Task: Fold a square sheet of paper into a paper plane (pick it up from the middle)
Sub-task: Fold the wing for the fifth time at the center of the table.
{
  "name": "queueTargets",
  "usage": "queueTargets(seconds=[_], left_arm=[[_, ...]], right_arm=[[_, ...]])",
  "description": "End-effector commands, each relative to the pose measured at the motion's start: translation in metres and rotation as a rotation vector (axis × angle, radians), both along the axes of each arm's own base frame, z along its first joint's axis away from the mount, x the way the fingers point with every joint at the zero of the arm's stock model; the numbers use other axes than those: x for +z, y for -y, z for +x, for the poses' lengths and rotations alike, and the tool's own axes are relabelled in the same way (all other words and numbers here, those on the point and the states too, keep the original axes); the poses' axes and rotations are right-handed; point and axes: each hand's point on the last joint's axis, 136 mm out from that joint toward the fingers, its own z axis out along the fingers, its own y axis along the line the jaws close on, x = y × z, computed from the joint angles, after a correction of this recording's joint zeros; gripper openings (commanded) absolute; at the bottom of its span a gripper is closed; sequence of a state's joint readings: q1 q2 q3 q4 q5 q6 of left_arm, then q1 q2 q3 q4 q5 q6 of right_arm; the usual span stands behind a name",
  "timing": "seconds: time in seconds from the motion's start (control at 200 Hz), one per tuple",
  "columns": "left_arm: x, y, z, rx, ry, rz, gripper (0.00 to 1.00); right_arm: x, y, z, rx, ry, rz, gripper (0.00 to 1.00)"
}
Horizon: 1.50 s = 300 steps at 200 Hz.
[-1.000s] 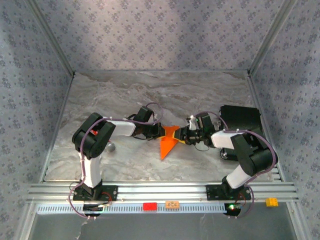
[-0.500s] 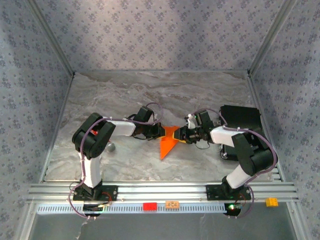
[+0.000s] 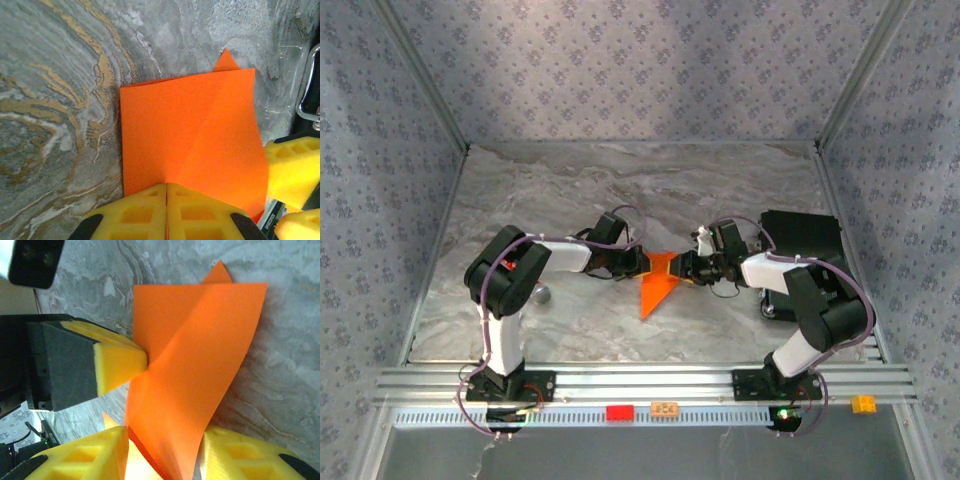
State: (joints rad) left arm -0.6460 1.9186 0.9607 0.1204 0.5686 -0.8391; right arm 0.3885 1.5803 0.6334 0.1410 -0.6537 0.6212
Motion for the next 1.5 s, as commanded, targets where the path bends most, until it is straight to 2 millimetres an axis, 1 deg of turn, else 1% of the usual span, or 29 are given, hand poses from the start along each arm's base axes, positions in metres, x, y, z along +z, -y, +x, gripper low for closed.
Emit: queueTargets(seconds=[0.0, 0.19, 0.44, 0.485, 0.555, 0.665, 0.79, 0.824, 0.894, 0.949, 1.009, 1.049, 1.124, 1.239, 1.299, 1.434, 1.494], left_arm=[[-0.013, -0.01, -0.004, 0.017, -0.033, 0.05, 0.07], [-0.012, -0.01, -0.004, 0.018, -0.031, 0.049, 0.07], [-0.008, -0.009, -0.003, 0.02, -0.021, 0.043, 0.08], [-0.006, -0.009, -0.002, 0.021, -0.017, 0.039, 0.08], [-0.002, -0.007, -0.001, 0.022, -0.006, 0.028, 0.08], [0.01, -0.004, 0.002, 0.021, 0.025, 0.0, 0.1], [0.032, 0.002, 0.007, 0.01, 0.074, -0.05, 0.15], [0.038, 0.003, 0.009, 0.008, 0.089, -0.061, 0.18], [0.054, 0.003, 0.011, 0.006, 0.131, -0.075, 0.3], [0.065, 0.001, 0.012, 0.011, 0.164, -0.073, 0.34], [0.072, -0.004, 0.012, 0.012, 0.195, -0.06, 0.37], [0.076, -0.006, 0.01, 0.007, 0.213, -0.051, 0.38], [0.078, -0.01, 0.004, -0.014, 0.241, -0.022, 0.37], [0.074, -0.008, -0.014, -0.092, 0.281, 0.027, 0.34], [0.069, -0.006, -0.027, -0.145, 0.303, 0.07, 0.32], [0.061, 0.0, -0.052, -0.262, 0.37, 0.166, 0.33], [0.054, -0.002, -0.059, -0.3, 0.409, 0.244, 0.34]], right_arm=[[0.003, -0.002, 0.007, -0.023, 0.0, 0.058, 0.42], [-0.003, -0.004, 0.009, -0.039, -0.021, 0.094, 0.42], [-0.012, -0.002, 0.005, -0.057, -0.065, 0.107, 0.41], [-0.014, -0.002, 0.004, -0.058, -0.069, 0.106, 0.4], [-0.017, -0.002, 0.003, -0.06, -0.08, 0.101, 0.34], [-0.021, -0.002, 0.002, -0.067, -0.094, 0.101, 0.26], [-0.021, -0.002, 0.002, -0.079, -0.108, 0.104, 0.18], [-0.022, -0.002, 0.002, -0.089, -0.111, 0.1, 0.15], [-0.021, 0.0, 0.003, -0.118, -0.114, 0.099, 0.13], [-0.017, 0.0, 0.004, -0.15, -0.112, 0.105, 0.09], [-0.018, 0.003, 0.005, -0.204, -0.131, 0.085, 0.07], [-0.019, 0.006, 0.006, -0.245, -0.141, 0.077, 0.06], [-0.015, 0.009, 0.008, -0.333, -0.141, 0.092, 0.05], [-0.004, 0.009, 0.01, -0.411, -0.136, 0.119, 0.04], [0.0, 0.007, 0.01, -0.43, -0.133, 0.124, 0.04], [0.003, 0.002, 0.008, -0.435, -0.161, 0.114, 0.05], [0.004, 0.0, 0.008, -0.439, -0.165, 0.122, 0.05]])
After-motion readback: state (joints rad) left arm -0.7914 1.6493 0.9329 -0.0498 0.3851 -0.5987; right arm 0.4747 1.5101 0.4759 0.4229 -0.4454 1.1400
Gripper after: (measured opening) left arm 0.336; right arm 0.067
